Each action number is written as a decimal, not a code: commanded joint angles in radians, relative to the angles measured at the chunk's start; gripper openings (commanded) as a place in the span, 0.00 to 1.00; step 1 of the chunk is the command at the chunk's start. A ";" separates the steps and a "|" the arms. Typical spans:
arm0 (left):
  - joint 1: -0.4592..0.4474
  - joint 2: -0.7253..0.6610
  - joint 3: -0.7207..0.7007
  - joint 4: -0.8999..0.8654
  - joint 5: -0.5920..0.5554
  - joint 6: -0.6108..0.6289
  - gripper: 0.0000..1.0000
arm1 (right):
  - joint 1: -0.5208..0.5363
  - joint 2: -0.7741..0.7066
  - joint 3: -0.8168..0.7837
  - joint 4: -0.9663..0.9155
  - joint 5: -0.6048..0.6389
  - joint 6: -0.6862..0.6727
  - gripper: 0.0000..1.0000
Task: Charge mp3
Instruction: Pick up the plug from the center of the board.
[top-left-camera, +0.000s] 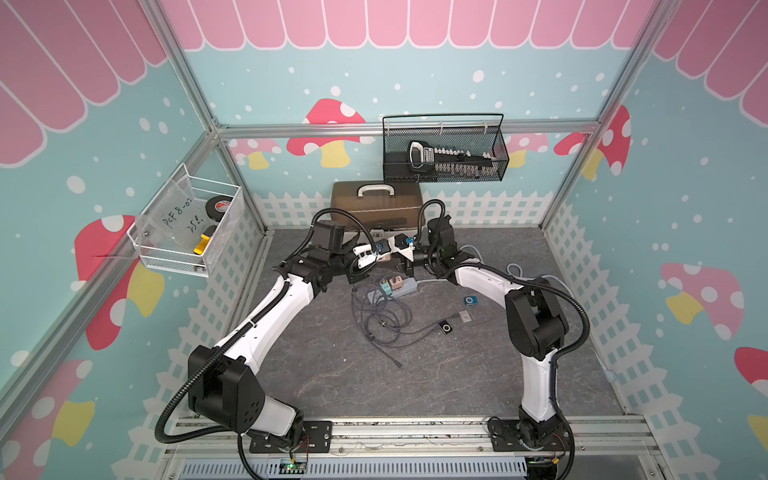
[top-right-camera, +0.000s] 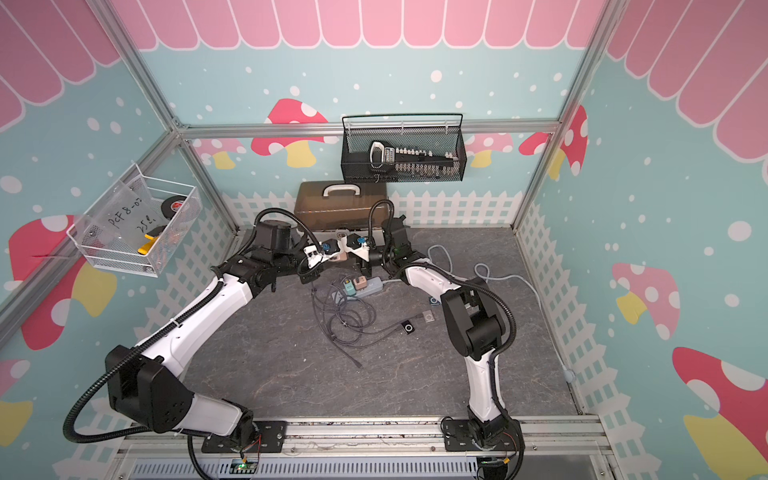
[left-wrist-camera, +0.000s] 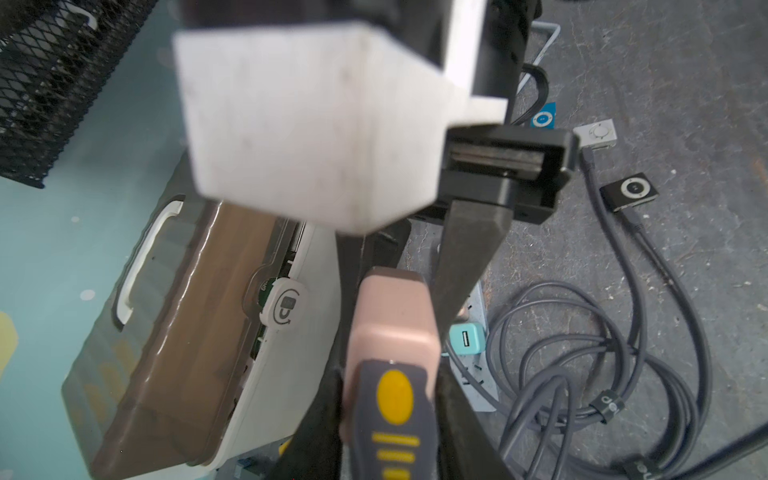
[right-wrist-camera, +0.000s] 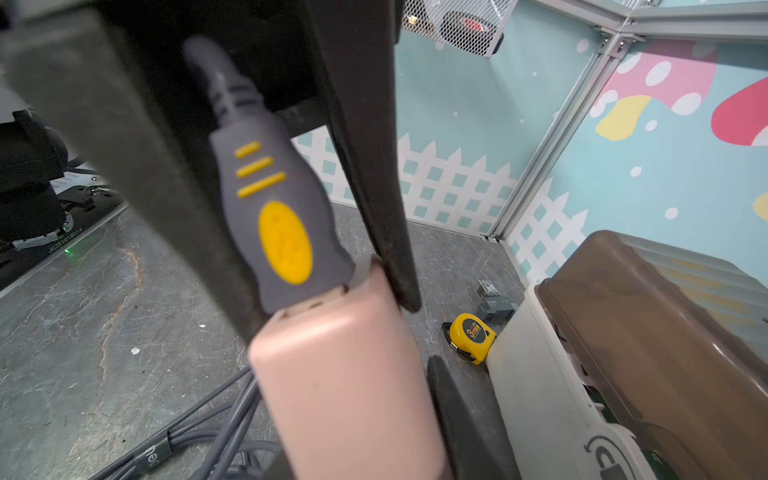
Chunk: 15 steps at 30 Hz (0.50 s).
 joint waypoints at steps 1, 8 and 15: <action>-0.009 -0.008 0.011 -0.024 0.073 0.051 0.28 | 0.001 -0.013 0.011 0.007 -0.035 0.000 0.15; -0.009 -0.023 0.003 -0.037 0.110 0.066 0.15 | 0.002 -0.004 0.027 0.003 -0.044 0.019 0.17; -0.008 -0.008 0.057 -0.118 0.133 0.041 0.00 | 0.002 -0.008 0.031 0.003 -0.014 0.035 0.37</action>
